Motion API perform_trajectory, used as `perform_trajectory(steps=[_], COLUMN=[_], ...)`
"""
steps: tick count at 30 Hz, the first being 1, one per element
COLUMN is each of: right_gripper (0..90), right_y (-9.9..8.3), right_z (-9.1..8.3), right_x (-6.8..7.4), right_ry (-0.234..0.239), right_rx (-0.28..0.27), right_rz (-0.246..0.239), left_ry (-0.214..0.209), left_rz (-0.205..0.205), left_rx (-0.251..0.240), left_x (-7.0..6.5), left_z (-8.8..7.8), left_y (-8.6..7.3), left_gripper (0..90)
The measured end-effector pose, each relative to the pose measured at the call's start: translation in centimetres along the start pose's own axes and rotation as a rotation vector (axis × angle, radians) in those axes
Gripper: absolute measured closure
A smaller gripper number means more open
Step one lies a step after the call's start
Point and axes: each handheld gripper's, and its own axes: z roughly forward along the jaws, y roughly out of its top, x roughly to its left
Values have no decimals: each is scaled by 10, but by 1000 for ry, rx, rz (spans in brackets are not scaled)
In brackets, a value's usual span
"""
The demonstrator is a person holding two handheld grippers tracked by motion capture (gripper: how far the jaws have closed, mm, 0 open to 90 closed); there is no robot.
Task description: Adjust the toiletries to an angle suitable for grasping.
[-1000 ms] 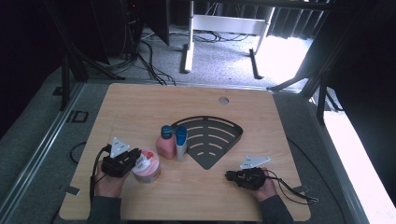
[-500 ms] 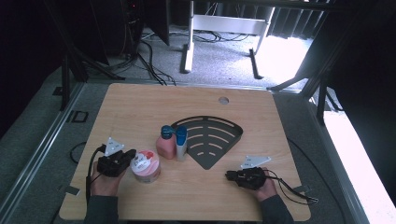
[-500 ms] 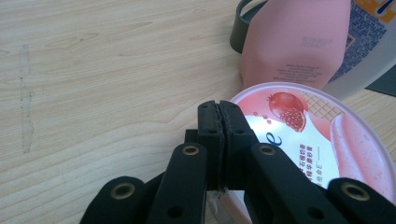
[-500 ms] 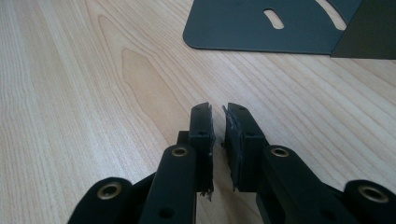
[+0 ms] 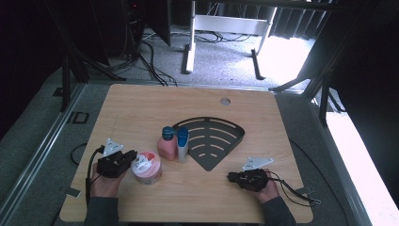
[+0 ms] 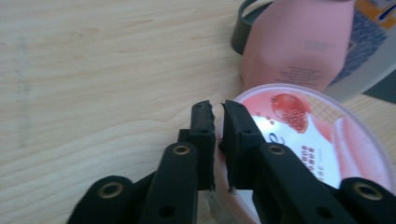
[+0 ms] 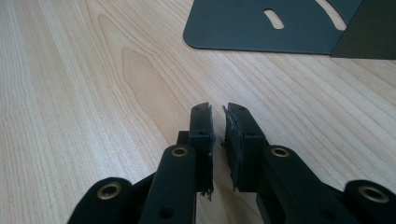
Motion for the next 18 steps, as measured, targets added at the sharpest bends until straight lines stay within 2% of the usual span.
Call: perform_trajectory(steps=[2, 4, 6, 9, 12, 18], right_gripper=[808, 808, 808, 808, 808, 808], right_y=[0, 0, 0, 0, 0, 0], right_z=[0, 0, 0, 0, 0, 0], right_x=[0, 0, 0, 0, 0, 0], right_ry=[1, 1, 1, 2, 1, 1], right_rx=[0, 0, 0, 0, 2, 2], right_rz=[-1, -1, -2, -3, -3, -3], left_ry=[0, -26, -32, -29, -52, -88], left_rz=[-2, -8, -4, 38, 71, 166], left_rx=[3, 6, 6, 14, 17, 28], left_x=[0, 0, -1, -15, -28, -60], left_z=[0, 0, 1, 5, 9, 19], left_y=[0, 1, 0, 3, 4, 9], left_gripper=[857, 858, 867, 868, 869, 870])
